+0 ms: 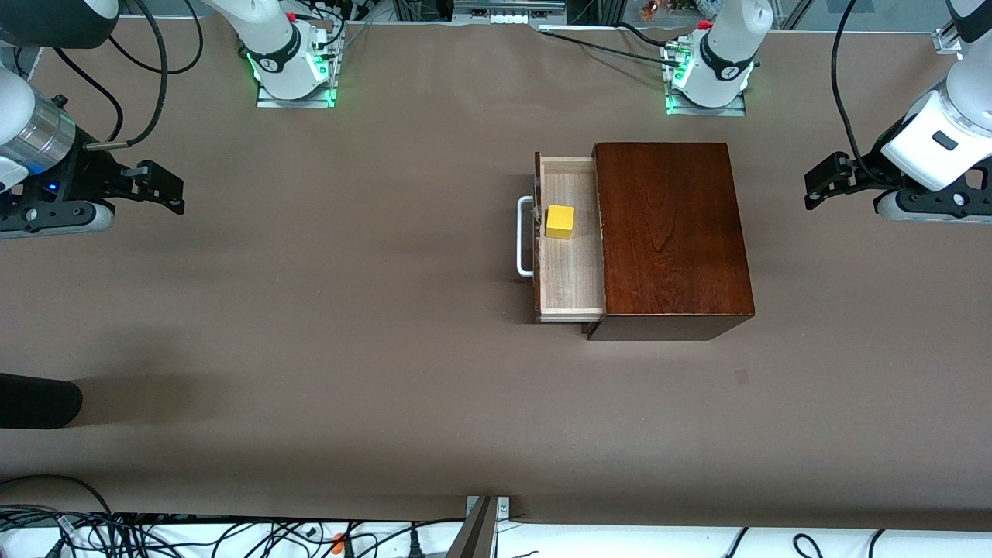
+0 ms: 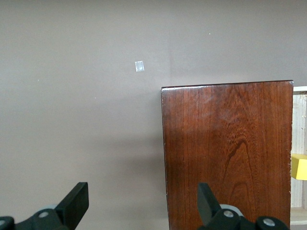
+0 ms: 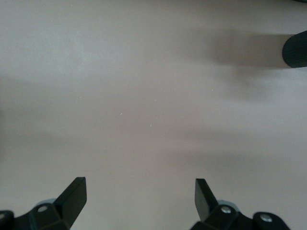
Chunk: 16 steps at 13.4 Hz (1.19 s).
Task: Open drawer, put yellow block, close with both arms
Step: 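Move the left gripper to the drawer front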
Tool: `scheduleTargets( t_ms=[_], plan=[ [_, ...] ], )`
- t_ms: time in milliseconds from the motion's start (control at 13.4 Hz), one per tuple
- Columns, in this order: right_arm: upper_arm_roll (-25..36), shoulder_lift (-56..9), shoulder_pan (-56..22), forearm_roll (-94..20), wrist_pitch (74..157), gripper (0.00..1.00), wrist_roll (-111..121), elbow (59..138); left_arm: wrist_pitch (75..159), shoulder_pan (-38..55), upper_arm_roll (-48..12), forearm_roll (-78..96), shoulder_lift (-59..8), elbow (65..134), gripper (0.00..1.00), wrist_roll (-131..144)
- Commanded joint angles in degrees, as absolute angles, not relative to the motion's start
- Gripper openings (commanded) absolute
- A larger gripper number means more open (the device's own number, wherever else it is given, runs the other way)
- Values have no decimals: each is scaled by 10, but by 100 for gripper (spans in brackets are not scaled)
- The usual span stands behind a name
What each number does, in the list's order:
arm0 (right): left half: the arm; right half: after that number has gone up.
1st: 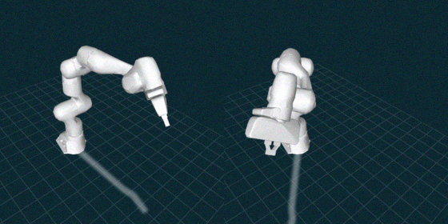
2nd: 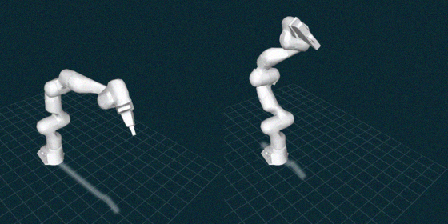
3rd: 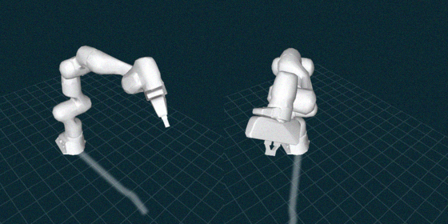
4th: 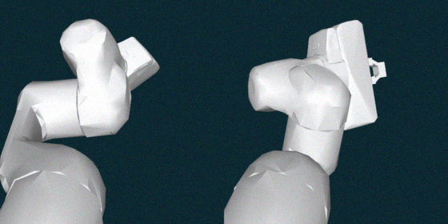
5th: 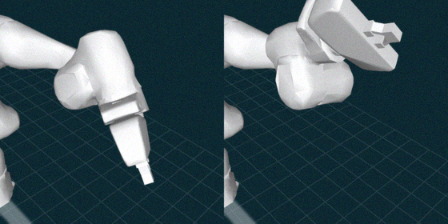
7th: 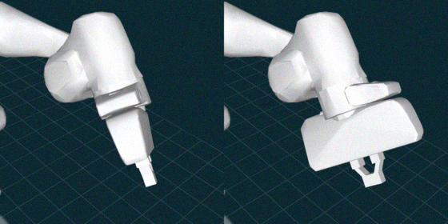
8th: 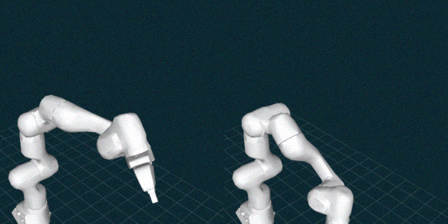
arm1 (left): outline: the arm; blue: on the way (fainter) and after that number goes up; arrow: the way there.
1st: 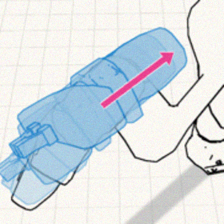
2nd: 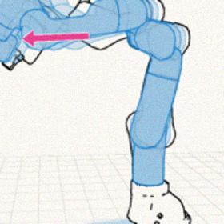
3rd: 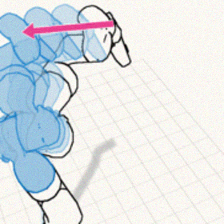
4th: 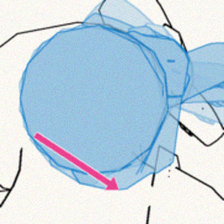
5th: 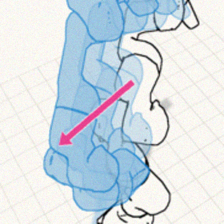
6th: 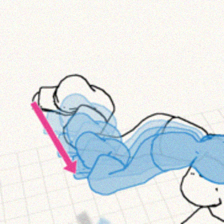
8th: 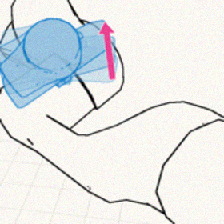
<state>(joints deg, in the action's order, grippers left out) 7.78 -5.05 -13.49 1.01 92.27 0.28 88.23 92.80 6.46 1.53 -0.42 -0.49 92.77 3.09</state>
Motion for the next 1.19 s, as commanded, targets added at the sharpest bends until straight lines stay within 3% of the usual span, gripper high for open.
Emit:
scheduleTargets(
  t_ms=[0, 821, 1120],
  plan=[
    [76, -56, -132, 11, 921, 100, -3, 867, 911, 60, 15, 7, -10, 906, 100, 25],
    [76, -55, -132, -2, 925, 100, -4, 868, 884, 70, 3, 10, -60, 873, 100, 33],
    [77, -55, -132, -9, 925, 100, -4, 867, 817, 84, -53, 61, -84, 873, 100, 27]
  ],
)
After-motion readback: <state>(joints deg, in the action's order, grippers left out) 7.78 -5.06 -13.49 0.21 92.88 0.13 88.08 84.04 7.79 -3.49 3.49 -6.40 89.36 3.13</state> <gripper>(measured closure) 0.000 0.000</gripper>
